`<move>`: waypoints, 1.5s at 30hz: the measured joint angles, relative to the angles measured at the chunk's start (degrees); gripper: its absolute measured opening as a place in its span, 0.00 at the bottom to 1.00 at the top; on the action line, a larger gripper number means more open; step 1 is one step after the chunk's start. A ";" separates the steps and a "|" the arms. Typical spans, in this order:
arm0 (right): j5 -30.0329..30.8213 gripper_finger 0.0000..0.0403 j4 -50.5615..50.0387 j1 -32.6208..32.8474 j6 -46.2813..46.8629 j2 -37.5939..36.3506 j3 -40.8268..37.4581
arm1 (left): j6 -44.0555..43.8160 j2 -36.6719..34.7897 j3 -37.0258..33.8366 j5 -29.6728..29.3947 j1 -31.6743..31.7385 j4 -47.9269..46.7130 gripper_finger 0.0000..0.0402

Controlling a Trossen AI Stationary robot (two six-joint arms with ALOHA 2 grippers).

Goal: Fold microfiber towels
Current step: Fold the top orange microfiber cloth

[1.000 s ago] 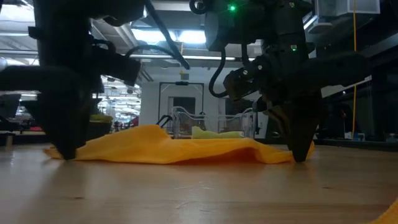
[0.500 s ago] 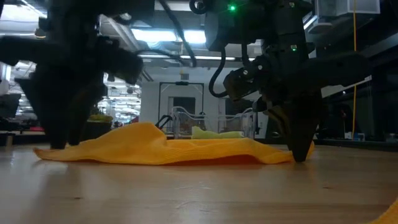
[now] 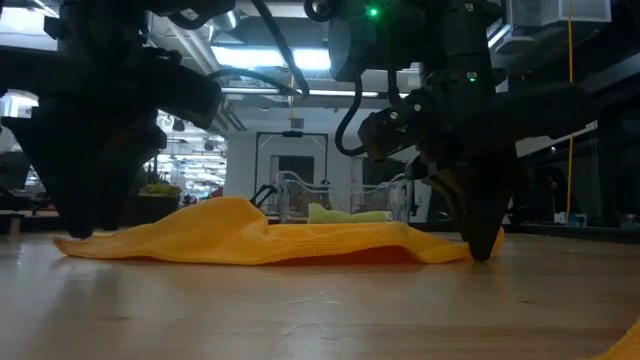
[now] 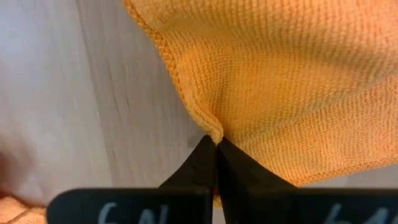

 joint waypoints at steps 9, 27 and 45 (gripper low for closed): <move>-0.33 0.03 -0.04 -0.02 -0.02 -0.02 0.00 | 2.88 0.00 0.00 1.73 -0.04 -1.57 0.58; -0.42 0.03 -0.12 -0.02 -0.04 -0.02 0.00 | 3.43 2.18 -3.41 1.60 -0.28 1.81 0.55; 5.29 0.01 -2.62 0.02 2.61 -0.04 0.32 | -6.48 1.95 -0.55 -4.92 -1.01 -2.61 0.00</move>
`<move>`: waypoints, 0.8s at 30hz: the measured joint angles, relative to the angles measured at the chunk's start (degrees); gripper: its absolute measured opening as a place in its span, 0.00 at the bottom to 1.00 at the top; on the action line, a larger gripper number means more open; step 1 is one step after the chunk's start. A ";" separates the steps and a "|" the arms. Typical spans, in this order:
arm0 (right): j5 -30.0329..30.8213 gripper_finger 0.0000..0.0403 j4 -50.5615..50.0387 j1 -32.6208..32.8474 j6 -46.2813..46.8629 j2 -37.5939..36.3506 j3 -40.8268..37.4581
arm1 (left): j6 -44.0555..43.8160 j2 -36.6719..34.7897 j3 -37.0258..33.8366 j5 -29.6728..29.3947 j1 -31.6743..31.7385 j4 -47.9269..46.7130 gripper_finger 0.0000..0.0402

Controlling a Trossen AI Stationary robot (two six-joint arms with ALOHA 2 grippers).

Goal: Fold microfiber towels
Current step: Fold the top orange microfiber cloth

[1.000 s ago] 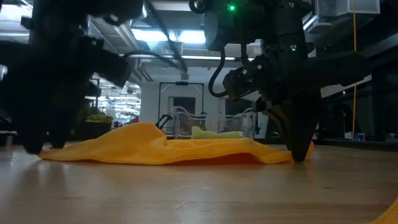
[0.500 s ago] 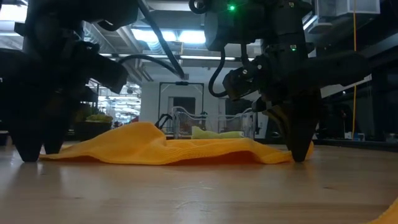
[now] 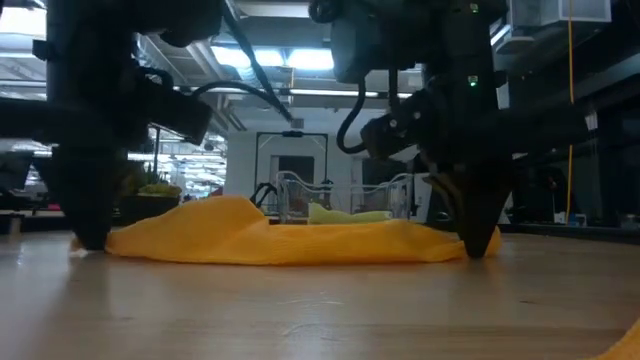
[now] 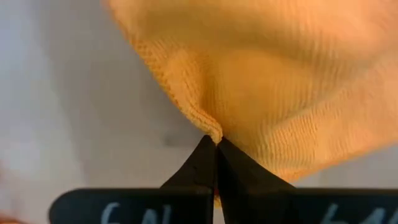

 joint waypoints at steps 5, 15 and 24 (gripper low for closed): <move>1.30 0.02 -4.48 0.20 0.74 0.00 1.51 | 0.62 -2.10 7.21 -3.21 -0.41 -13.03 0.00; 26.78 0.01 -31.82 3.99 8.30 -0.13 16.67 | 1.62 -5.25 26.69 -14.78 1.22 -37.78 0.00; 35.44 0.00 -32.51 10.21 10.83 -8.28 27.84 | 3.57 -7.68 42.53 -13.57 -0.29 -38.71 0.00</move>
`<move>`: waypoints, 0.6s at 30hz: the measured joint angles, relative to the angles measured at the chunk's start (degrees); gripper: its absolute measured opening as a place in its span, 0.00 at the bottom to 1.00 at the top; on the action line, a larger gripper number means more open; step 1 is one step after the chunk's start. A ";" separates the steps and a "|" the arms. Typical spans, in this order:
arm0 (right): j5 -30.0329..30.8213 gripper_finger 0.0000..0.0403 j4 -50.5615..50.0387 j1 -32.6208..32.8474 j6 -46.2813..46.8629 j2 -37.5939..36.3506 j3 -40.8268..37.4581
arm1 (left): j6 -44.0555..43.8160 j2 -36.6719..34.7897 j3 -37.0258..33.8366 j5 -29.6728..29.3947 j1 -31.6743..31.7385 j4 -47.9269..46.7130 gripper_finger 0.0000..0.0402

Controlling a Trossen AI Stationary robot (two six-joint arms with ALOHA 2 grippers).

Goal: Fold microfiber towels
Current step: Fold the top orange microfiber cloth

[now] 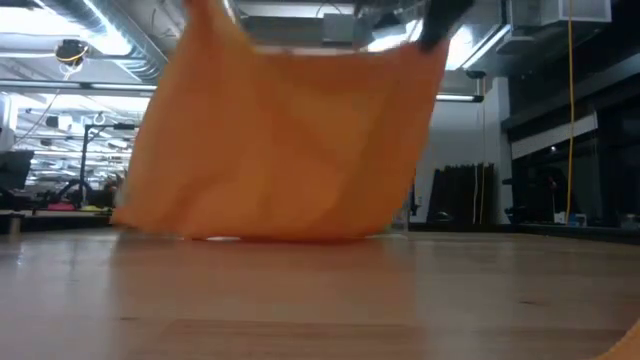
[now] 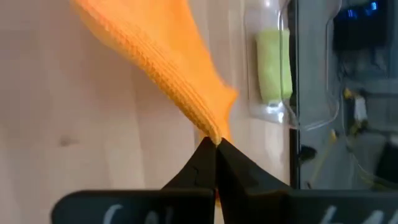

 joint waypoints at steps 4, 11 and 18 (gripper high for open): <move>1.35 0.00 0.09 3.09 1.49 -6.69 1.46 | 1.35 -0.39 5.62 1.49 -1.65 0.16 0.00; 0.75 0.01 0.01 7.88 10.93 -16.95 1.22 | -0.15 -1.26 10.57 2.56 -4.34 0.12 0.00; -3.22 0.00 2.37 12.78 14.26 -20.31 1.22 | -0.16 -1.20 11.39 8.38 -7.28 2.86 0.00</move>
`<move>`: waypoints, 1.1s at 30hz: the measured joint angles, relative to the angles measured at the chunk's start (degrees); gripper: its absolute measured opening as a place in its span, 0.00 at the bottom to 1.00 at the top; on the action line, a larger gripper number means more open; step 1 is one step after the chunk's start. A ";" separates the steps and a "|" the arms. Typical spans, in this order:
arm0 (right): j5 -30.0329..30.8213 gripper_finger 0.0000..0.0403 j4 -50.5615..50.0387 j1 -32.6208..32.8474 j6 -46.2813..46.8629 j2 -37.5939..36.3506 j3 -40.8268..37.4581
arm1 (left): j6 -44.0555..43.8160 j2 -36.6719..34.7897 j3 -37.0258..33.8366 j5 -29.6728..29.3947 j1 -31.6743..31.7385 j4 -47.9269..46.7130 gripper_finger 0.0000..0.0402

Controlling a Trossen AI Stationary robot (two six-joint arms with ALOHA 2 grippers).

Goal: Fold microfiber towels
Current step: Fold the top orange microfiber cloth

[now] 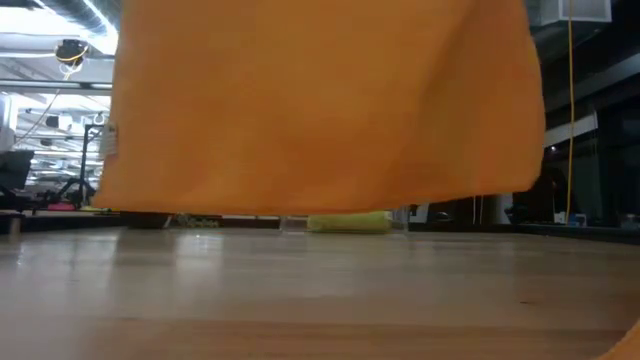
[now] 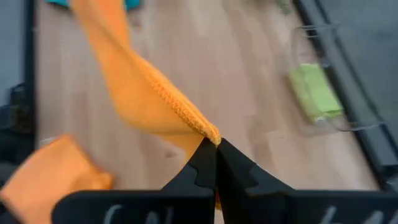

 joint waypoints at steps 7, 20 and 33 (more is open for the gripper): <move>-3.44 0.00 -0.02 -1.20 -4.07 1.97 -0.02 | 2.97 -0.01 0.00 4.32 0.47 -0.95 0.00; -0.30 0.00 0.04 -22.75 -12.57 7.67 -9.94 | 6.55 -0.03 -15.38 5.96 17.44 -2.71 0.00; 7.71 0.00 32.18 -37.66 -25.41 7.77 -37.23 | 13.95 -0.01 -44.31 -2.04 35.09 16.50 0.00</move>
